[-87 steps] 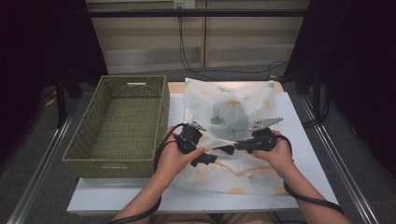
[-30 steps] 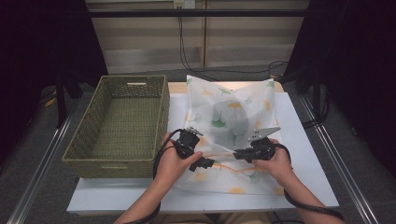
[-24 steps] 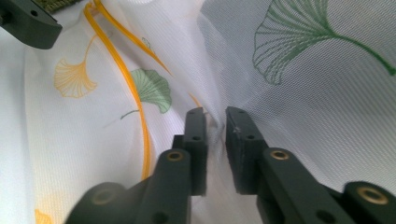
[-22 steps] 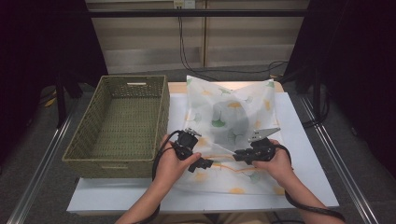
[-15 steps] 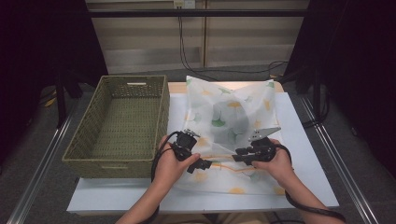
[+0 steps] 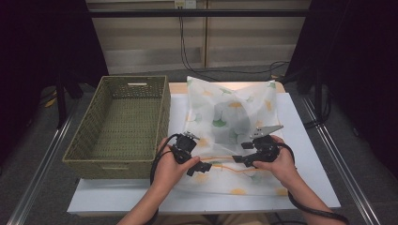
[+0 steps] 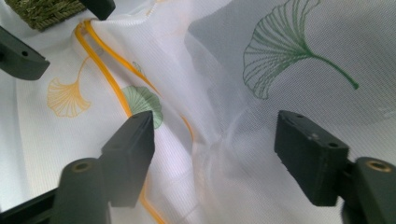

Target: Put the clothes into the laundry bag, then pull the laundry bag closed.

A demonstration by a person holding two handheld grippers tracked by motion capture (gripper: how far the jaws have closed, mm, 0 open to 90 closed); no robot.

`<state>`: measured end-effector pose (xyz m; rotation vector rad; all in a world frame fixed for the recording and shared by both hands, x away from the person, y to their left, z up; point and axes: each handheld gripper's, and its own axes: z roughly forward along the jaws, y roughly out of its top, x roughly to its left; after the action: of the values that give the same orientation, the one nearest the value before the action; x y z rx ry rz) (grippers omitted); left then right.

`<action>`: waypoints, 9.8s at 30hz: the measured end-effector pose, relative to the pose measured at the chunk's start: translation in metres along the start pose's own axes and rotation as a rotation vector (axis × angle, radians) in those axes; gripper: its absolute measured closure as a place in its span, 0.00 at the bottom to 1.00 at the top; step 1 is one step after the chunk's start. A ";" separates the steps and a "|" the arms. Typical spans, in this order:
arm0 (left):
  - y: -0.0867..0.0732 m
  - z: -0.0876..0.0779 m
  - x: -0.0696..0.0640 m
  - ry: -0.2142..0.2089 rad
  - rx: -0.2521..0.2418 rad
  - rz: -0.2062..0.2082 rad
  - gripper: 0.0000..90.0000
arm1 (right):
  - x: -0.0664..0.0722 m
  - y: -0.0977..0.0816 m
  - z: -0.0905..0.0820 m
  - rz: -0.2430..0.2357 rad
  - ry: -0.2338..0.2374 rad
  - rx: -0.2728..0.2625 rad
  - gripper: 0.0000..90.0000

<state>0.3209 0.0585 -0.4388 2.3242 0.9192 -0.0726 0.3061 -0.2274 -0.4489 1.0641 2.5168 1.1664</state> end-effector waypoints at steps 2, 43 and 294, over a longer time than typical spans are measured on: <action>0.000 0.000 -0.001 0.000 -0.004 -0.012 0.02 | 0.001 0.001 -0.001 -0.004 -0.003 -0.004 0.28; -0.014 -0.004 -0.008 0.043 0.001 -0.062 0.01 | 0.001 0.014 -0.009 -0.007 -0.005 -0.041 0.15; -0.005 -0.004 -0.016 -0.068 -0.017 -0.120 0.95 | 0.029 0.040 0.024 0.058 0.128 0.049 0.18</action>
<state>0.3052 0.0539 -0.4342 2.2355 1.0201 -0.1922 0.3165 -0.1764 -0.4326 1.1156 2.6404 1.2317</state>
